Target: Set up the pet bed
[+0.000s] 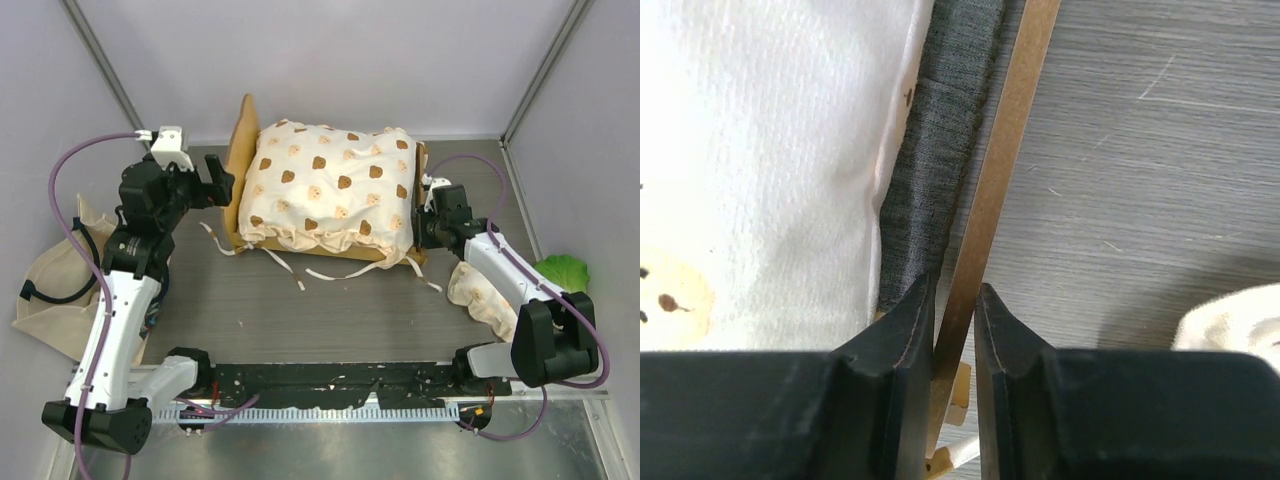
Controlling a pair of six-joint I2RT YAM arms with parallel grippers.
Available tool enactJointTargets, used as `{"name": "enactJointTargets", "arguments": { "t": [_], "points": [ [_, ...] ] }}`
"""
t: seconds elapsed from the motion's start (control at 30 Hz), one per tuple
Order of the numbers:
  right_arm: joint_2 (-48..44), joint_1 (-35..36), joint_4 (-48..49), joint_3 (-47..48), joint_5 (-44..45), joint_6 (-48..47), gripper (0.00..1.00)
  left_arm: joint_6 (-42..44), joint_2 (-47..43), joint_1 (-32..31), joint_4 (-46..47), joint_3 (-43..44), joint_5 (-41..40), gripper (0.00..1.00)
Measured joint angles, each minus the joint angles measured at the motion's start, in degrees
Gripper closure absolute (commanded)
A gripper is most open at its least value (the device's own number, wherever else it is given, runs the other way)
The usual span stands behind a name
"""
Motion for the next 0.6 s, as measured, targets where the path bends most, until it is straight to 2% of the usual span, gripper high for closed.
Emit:
{"name": "enactJointTargets", "arguments": {
  "t": [0.13,0.17,0.27,0.37,0.5,0.6],
  "points": [
    [0.6,0.7,-5.6,3.6,4.6,-0.1,0.55,-0.1,-1.1,0.0,-1.3,0.0,3.0,0.0],
    [0.5,0.9,-7.5,5.2,6.4,0.4,0.4,-0.2,-1.5,0.0,-1.4,0.0,3.6,0.0],
    [-2.0,1.2,-9.6,8.5,13.6,5.9,0.34,-0.7,-2.6,0.0,-1.3,-0.1,5.1,0.0],
    [-11.5,1.1,-10.8,7.6,23.1,19.8,0.2,-1.6,-3.5,0.0,-1.1,-0.6,6.2,0.0],
    [-28.3,1.0,-14.3,2.3,33.7,43.2,0.18,-2.4,-3.1,-0.9,-0.9,-1.3,7.0,0.0],
    [-31.6,0.9,-23.1,0.7,39.9,63.1,0.18,-3.8,-2.3,-1.4,-0.8,-1.6,7.8,0.0]
  ]
}}
